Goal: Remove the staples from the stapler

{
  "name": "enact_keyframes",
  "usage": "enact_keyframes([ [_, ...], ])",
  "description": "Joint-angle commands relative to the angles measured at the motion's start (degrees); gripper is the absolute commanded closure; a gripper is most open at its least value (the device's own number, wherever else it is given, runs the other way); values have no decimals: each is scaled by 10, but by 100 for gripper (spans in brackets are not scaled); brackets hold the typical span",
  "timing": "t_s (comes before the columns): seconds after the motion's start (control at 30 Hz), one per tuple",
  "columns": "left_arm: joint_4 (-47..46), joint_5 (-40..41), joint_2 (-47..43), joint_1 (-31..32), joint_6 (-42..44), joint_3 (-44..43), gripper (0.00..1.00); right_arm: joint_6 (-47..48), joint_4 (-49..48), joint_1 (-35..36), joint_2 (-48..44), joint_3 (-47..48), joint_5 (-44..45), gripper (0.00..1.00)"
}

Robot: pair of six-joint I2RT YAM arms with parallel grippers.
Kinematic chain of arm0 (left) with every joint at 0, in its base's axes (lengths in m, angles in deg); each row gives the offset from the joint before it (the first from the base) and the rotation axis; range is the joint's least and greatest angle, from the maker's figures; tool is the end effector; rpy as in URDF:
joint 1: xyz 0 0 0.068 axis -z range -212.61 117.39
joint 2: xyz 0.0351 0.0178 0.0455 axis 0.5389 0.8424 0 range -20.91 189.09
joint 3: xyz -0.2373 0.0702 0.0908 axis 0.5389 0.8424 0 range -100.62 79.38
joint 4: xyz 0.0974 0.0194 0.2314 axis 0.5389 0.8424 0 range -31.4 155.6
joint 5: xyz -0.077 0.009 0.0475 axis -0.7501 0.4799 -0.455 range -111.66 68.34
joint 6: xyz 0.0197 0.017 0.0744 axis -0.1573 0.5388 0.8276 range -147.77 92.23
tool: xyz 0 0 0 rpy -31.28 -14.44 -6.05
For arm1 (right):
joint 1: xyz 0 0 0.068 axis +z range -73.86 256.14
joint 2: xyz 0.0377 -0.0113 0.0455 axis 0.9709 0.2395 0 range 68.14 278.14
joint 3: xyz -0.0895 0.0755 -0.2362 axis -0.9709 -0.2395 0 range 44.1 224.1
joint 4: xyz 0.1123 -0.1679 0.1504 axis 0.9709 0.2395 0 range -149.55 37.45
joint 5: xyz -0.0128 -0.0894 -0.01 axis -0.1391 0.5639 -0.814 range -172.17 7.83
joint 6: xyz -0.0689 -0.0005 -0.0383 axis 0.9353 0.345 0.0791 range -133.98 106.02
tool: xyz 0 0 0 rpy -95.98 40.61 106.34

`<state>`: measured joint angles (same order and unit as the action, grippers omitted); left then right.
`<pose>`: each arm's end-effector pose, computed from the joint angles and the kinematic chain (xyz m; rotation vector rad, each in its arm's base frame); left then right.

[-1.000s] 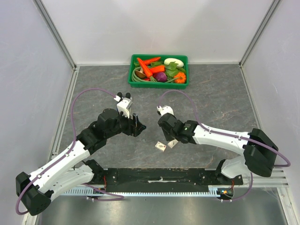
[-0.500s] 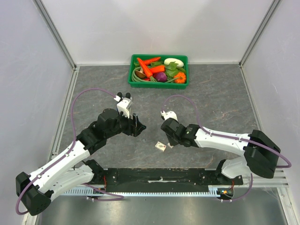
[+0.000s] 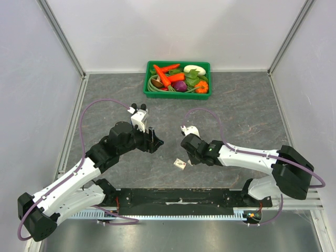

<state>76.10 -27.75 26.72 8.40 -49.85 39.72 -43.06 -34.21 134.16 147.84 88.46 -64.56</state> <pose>0.1589 -0.1476 0.2676 0.4161 2.0659 -0.7910 0.1595 0.2169 0.1564 -0.5390 2.5039 0.1739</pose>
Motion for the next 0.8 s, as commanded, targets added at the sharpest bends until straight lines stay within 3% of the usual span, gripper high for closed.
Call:
enact_keyframes([
  [0.0,-8,2,-4,4,-11,-2,30,-10,-21,3,9,2,-4,82],
  [0.3,-5,3,-5,3,-10,-4,30,-12,-24,5,15,-1,-10,81],
  [0.77,-4,1,-6,3,-9,-5,30,-12,-31,9,29,4,-8,68],
])
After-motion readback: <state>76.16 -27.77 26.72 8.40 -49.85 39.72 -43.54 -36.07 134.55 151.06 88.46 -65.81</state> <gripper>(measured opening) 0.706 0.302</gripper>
